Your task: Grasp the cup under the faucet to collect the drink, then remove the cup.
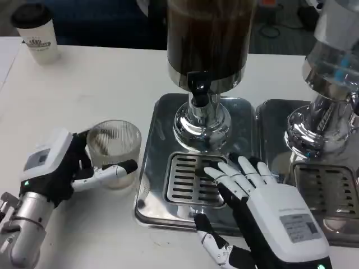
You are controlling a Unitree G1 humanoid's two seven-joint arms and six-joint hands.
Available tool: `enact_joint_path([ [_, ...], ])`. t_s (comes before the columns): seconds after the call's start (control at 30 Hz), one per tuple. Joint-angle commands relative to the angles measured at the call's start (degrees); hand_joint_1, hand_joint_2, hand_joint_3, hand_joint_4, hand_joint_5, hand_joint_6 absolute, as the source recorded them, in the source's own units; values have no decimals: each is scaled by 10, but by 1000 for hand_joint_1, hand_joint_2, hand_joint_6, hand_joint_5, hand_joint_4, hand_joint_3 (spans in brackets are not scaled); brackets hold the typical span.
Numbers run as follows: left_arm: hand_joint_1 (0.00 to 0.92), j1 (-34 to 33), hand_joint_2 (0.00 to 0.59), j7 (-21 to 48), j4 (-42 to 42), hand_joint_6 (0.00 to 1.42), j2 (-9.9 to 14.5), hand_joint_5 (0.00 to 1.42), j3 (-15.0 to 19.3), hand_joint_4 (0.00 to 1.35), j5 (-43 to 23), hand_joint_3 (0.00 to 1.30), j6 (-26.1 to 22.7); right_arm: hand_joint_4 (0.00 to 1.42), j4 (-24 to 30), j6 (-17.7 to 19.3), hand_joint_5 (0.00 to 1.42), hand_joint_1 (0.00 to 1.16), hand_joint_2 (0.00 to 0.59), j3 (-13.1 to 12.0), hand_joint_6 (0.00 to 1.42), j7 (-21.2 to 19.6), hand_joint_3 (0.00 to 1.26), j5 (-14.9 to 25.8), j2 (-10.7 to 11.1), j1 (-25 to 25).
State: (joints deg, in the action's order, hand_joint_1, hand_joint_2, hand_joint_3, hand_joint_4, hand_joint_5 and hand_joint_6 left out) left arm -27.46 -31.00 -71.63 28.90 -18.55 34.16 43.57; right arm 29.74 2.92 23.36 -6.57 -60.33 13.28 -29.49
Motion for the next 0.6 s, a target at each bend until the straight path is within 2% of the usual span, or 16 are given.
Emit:
enact_joint_path([
  [0.03, 198, 1, 146, -24, 3, 1354, 7, 1076, -5, 804, 7, 642, 0, 148, 7, 1, 38, 431, 475, 1, 0, 6, 219, 7, -1, 4],
  [0.13, 202, 2, 152, -37, 4, 1409, 10, 1118, -7, 854, 8, 687, 1, 150, 4, 2, 39, 432, 475, 1, 0, 6, 219, 12, -2, 7],
  [0.23, 203, 4, 153, -59, 6, 1418, 13, 1134, -7, 867, 10, 699, 0, 151, 2, 2, 39, 433, 475, 2, 0, 5, 219, 16, -1, 9],
  [0.3, 207, 5, 163, -72, 8, 1424, 14, 1205, -8, 944, 12, 774, 1, 151, 1, 2, 39, 433, 475, 2, 0, 5, 219, 17, -1, 10],
  [0.6, 229, 9, 196, -143, 20, 1424, 22, 1319, 0, 1095, 21, 914, 17, 164, -6, 3, 50, 442, 487, 4, 0, 2, 219, 27, -1, 16],
])
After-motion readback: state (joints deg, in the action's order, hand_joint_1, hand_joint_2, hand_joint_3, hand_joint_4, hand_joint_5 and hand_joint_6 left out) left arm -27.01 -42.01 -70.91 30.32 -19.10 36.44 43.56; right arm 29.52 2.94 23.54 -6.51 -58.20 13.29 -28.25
